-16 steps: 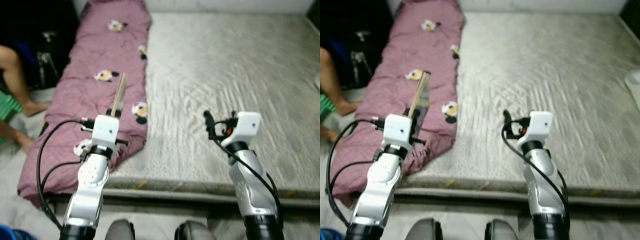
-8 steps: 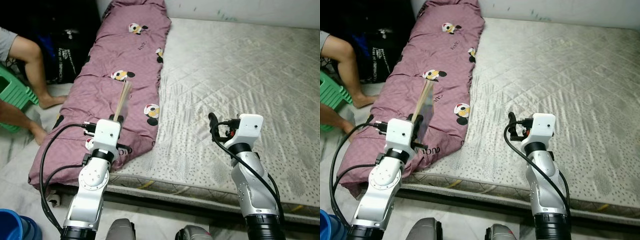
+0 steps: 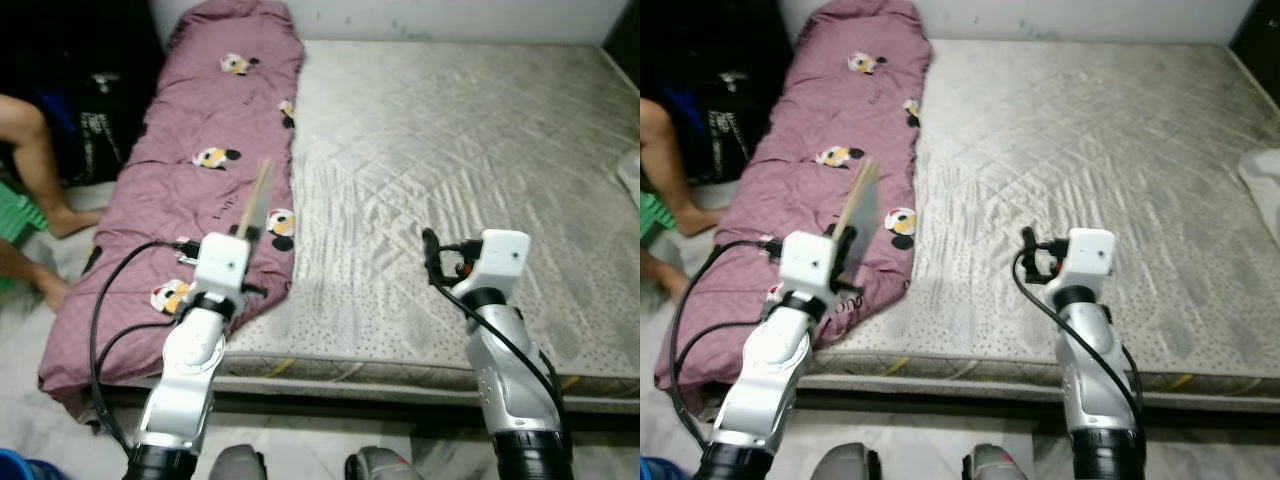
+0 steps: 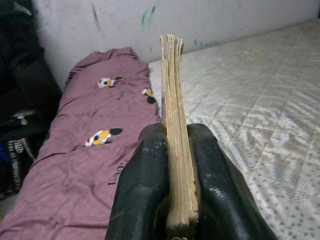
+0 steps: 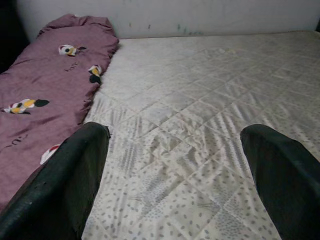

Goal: Clean up the room

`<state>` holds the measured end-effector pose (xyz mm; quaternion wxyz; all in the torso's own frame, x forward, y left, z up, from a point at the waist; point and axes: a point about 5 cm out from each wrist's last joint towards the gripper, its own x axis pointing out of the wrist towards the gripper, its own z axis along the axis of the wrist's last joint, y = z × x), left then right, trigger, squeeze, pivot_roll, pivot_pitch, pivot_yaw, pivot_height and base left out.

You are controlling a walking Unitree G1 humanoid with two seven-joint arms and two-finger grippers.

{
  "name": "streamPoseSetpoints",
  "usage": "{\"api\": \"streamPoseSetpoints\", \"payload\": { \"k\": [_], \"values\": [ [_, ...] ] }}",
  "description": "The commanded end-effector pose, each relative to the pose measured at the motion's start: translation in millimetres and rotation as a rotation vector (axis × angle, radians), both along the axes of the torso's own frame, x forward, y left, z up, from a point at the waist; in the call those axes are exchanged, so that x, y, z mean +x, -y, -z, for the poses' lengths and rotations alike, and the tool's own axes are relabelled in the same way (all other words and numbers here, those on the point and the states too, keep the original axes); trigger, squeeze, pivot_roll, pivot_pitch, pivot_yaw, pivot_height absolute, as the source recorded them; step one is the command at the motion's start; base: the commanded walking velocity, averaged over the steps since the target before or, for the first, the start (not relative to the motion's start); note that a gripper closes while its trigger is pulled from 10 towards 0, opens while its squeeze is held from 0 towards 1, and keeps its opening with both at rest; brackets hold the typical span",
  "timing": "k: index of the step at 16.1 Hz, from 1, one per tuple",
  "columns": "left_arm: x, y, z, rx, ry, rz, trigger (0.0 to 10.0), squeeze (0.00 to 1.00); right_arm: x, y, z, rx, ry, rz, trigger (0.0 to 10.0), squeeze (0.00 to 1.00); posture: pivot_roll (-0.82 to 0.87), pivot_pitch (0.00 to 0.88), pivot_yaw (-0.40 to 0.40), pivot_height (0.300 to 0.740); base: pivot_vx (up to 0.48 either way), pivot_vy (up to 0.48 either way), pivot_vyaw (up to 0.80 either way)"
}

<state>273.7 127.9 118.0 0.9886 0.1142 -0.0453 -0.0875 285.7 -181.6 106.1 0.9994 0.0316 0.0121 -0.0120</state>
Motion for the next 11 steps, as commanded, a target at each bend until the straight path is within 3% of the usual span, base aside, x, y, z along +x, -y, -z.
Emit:
{"api": "streamPoseSetpoints", "payload": {
  "k": [1,7,11],
  "values": [
    [-0.2,-4.5,-1.8,0.004,0.012,-0.008,10.0,0.00,0.0,-1.9,0.9,0.001,-0.006,-0.006,10.0,0.00,-0.03,0.078,0.007,0.740,0.000,0.000,0.00],
    [0.4,-4.9,-2.6,-0.011,0.006,0.000,10.0,0.00,-0.8,-3.1,1.7,-0.004,-0.012,-0.014,10.0,0.00,-0.03,0.085,0.004,0.740,0.000,0.000,0.00],
    [1.6,-7.0,-2.6,-0.084,-0.008,-0.027,10.0,0.00,-1.5,-2.5,3.2,-0.009,-0.019,-0.016,10.0,0.00,-0.03,0.087,0.001,0.740,0.000,0.000,0.00]
  ]
}}
